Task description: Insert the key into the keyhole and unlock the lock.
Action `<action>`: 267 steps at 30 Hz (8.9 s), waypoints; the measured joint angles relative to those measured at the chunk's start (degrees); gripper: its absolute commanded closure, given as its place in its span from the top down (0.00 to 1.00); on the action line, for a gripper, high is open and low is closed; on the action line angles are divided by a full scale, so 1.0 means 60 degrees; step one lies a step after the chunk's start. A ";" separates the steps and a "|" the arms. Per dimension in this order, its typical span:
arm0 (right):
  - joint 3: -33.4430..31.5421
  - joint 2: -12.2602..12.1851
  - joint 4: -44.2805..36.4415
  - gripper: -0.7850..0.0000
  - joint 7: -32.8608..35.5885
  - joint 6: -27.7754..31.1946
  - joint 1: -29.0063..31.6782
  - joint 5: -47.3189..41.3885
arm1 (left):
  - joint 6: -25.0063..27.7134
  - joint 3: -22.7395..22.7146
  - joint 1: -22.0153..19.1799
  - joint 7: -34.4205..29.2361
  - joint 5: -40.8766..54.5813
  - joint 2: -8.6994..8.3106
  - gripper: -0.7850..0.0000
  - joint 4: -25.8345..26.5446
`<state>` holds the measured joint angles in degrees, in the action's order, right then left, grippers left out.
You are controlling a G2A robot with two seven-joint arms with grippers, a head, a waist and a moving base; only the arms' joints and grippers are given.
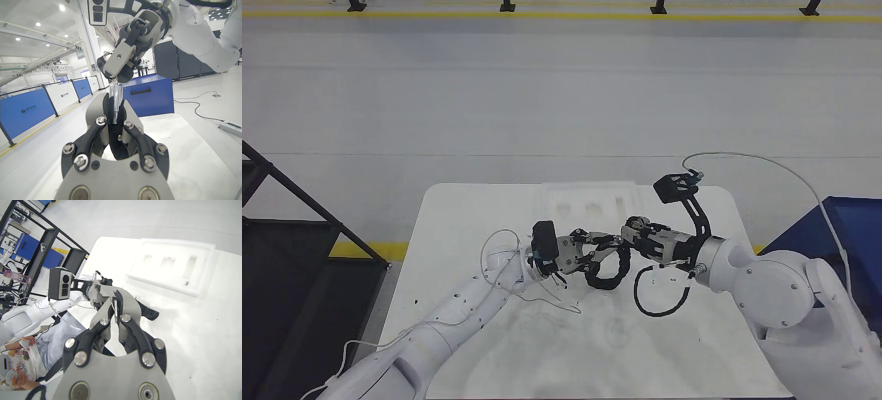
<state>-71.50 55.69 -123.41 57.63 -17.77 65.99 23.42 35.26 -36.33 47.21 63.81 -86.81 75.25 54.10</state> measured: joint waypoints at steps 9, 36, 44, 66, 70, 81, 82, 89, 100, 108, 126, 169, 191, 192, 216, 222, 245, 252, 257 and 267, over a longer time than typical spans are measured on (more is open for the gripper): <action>0.0096 0.0010 0.0056 0.00 0.0009 0.0143 -0.0029 0.0049 | 0.0452 -0.0032 -0.0001 0.0267 0.0092 0.0080 0.00 -0.0218; 0.0175 0.0045 0.0626 0.01 0.0237 0.0434 -0.0283 -0.0597 | 0.0442 0.0482 -0.0153 0.0428 0.0623 0.0118 0.00 -0.0373; 0.0184 0.0048 0.0702 0.00 0.0206 0.0415 -0.0350 -0.0604 | 0.0498 0.0666 -0.0212 0.0371 0.0992 0.0120 0.00 -0.0442; -0.0494 -0.0052 0.1429 0.00 -0.0036 0.0761 -0.0211 -0.0243 | 0.0724 0.0605 -0.0720 0.0146 0.1012 -0.0186 0.00 -0.1444; -0.0681 -0.0165 0.1501 0.00 0.0590 0.1162 -0.0023 0.0363 | 0.1219 0.0524 -0.0773 -0.0350 0.0921 -0.0435 0.00 -0.1426; 0.0039 -0.0331 0.1575 0.00 0.2393 0.3091 0.0302 0.1575 | 0.1720 0.0232 -0.0383 -0.0849 0.1471 -0.1189 0.00 -0.0381; 0.0209 -0.0335 0.1591 0.00 0.2565 0.3303 0.0302 0.1670 | 0.1781 0.0185 -0.0321 -0.0910 0.1563 -0.1297 0.00 -0.0189; 0.1002 -0.0355 0.1689 0.00 0.3084 0.4373 0.0428 0.2288 | 0.1924 -0.0233 -0.0015 -0.1053 0.1577 -0.2013 0.00 0.0589; 0.1674 -0.0355 0.1983 0.00 0.3635 0.4954 0.0504 0.2621 | 0.2382 -0.1183 0.0571 -0.1510 0.2524 -0.3054 0.00 0.2160; 0.1670 -0.0355 0.1980 0.00 0.3628 0.4950 0.0505 0.2621 | 0.2375 -0.1483 0.0890 -0.1503 0.2773 -0.3352 0.00 0.2641; 0.3448 -0.0048 0.4375 0.27 0.2799 0.7226 -0.0272 0.1985 | 0.2375 -0.1479 0.0886 -0.1504 0.2770 -0.3348 0.00 0.2635; 0.4277 -0.0082 0.4237 0.00 0.2738 0.7448 -0.0776 0.2577 | 0.2375 -0.1479 0.0886 -0.1504 0.2770 -0.3348 0.00 0.2635; 0.3487 0.0168 0.6274 0.00 0.0072 0.8784 -0.3362 0.1696 | 0.2375 -0.1479 0.0886 -0.1504 0.2770 -0.3348 0.00 0.2635; 0.3569 0.0226 0.6558 0.00 0.0012 0.8809 -0.3586 0.1621 | 0.2375 -0.1479 0.0886 -0.1504 0.2770 -0.3348 0.00 0.2635; 0.5931 0.2023 1.3172 0.00 -0.1489 0.9152 -0.6835 0.0789 | 0.2375 -0.1479 0.0886 -0.1504 0.2770 -0.3348 0.00 0.2635; 0.6199 0.2370 1.4068 0.00 -0.2061 0.9165 -0.7057 0.0933 | 0.2375 -0.1479 0.0886 -0.1504 0.2770 -0.3348 0.00 0.2635; 0.6018 0.2702 1.4590 0.00 -0.2680 0.8117 -0.7053 0.1243 | 0.2375 -0.1479 0.0886 -0.1504 0.2770 -0.3348 0.00 0.2635; 0.5888 0.2650 1.4411 0.00 -0.2806 0.8366 -0.6937 0.1125 | 0.2375 -0.1479 0.0886 -0.1504 0.2770 -0.3348 0.00 0.2635; 0.5889 0.2651 1.4412 0.00 -0.2804 0.8363 -0.6938 0.1127 | 0.2375 -0.1479 0.0886 -0.1504 0.2770 -0.3348 0.00 0.2635; 0.5889 0.2651 1.4412 0.00 -0.2804 0.8364 -0.6938 0.1127 | 0.2375 -0.1479 0.0886 -0.1504 0.2770 -0.3348 0.00 0.2635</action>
<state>-36.16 71.59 -36.94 40.81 32.41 24.37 30.18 49.51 -45.20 52.53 54.79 -70.19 55.16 69.91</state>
